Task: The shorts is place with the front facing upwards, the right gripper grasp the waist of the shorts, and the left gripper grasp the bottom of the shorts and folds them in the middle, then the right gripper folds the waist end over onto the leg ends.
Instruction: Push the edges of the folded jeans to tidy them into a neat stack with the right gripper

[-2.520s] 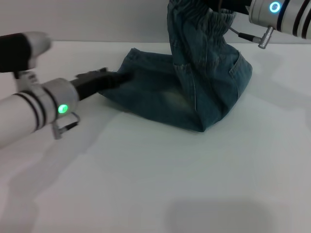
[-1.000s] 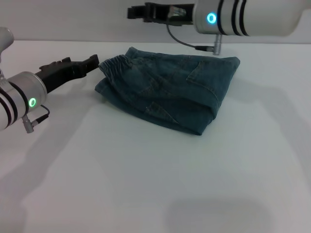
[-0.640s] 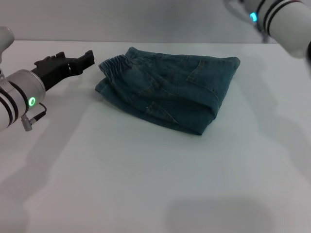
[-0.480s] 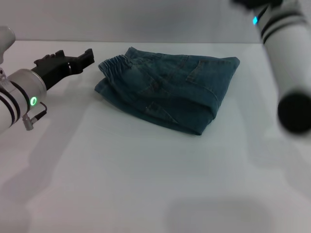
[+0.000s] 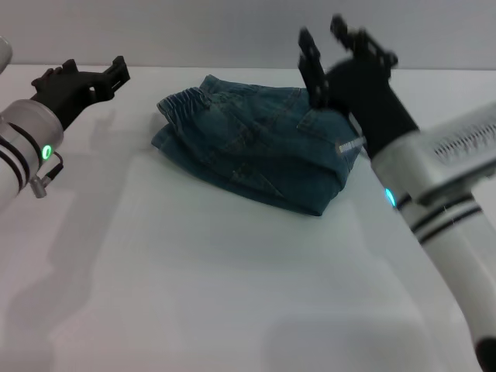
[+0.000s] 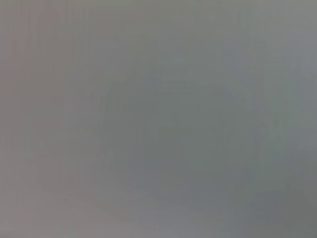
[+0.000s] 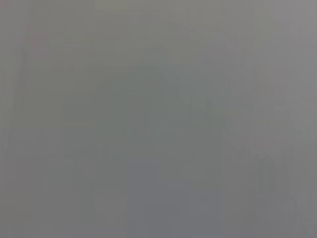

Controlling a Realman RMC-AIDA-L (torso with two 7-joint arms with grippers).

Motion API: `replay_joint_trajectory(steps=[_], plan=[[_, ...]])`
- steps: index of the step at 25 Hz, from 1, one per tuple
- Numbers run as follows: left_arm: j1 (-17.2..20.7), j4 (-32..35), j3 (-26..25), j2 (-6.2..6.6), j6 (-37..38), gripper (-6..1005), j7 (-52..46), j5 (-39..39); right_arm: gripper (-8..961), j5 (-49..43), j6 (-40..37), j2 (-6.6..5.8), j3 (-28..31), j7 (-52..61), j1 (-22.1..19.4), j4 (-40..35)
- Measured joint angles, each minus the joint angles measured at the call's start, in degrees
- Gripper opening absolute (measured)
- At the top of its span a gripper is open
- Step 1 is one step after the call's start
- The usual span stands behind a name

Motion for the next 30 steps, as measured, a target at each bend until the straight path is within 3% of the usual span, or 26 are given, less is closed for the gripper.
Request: replay_joint_trajectory(steps=[4,9,12,19,30], plan=[[-0.3,0.0,2.4,-0.01,4.0,800,-0.3,-0.1,386,-6.0,1.7,0.14,-2.9,9.5,-2.4,2.4],[-0.2,-0.1,5.2,0.03,8.7,799,-1.6,0.1,188,-7.2,4.5,0.2,-8.5,10.9,-3.5,3.7],[0.0,-0.1,6.3,0.15,9.7,799,-2.0,0.1,0,-7.2,5.9,0.16,-10.8,12.7,-4.4,5.2],[1.0,-0.2,6.6,0.08,9.7,799,-2.7,0.2,-1,-6.9,7.1,-0.22,-11.1,17.0,-7.4,7.4],[1.4,0.0,7.6,0.13,9.6,799,-2.8,0.3,1,-6.9,9.6,-0.69,-10.9,27.9,-3.7,12.6]])
